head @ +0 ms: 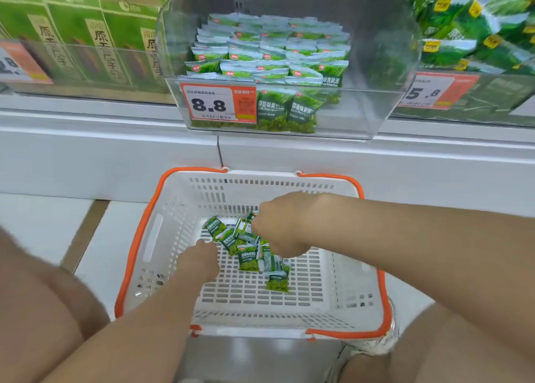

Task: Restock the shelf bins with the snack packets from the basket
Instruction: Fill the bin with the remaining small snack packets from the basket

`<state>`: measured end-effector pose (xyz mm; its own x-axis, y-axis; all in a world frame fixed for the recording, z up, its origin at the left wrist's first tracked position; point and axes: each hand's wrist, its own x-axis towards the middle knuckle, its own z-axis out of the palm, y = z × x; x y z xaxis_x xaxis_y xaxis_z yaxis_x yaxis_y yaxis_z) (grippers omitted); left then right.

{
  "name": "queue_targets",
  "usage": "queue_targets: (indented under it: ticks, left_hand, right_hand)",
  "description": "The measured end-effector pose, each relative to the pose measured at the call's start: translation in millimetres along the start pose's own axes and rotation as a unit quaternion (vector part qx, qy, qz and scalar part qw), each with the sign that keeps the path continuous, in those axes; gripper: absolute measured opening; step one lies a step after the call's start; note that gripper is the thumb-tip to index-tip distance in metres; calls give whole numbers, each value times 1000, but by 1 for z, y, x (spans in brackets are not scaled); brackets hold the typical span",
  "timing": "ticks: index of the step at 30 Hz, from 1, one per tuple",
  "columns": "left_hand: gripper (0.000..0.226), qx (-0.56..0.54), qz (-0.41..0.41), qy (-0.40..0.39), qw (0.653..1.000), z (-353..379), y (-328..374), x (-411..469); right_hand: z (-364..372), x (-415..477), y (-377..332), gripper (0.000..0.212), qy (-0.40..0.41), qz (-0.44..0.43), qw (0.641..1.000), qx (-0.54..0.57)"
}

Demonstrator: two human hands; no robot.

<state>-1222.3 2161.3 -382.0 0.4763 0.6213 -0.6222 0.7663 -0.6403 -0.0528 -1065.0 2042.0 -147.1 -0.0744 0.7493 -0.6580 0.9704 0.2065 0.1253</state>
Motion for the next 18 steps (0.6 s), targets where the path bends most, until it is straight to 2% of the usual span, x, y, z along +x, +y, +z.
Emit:
queue_targets:
  ticks: [2,4,9,13,15,16,18]
  left_hand:
    - [53,-1,-10,-52,999,16,-4,9]
    - [67,8,8,-101,995,25,-1,14]
    - [50,-2,38,-118,992,41,-2,25]
    - [57,-45,38,-86,995,48,-6,36]
    - [50,-50,53,-66,995,51,-7,39]
    - [43,-66,56,-56,995,50,-6,39]
    - [29,-112,68,-25,991,45,-2,40]
  right_hand:
    - [-6,7,-2,16,2,-3,1000,-5]
    - [-12,13,-1,18,6,-4,1000,-5]
    - [-21,24,8,34,19,-9,1000,1]
    - [-25,29,15,27,27,-6,1000,-2]
    - [-25,29,20,32,19,-2,1000,5]
    - [-25,29,22,30,17,2,1000,8]
    - [-25,27,25,11,20,11,1000,8]
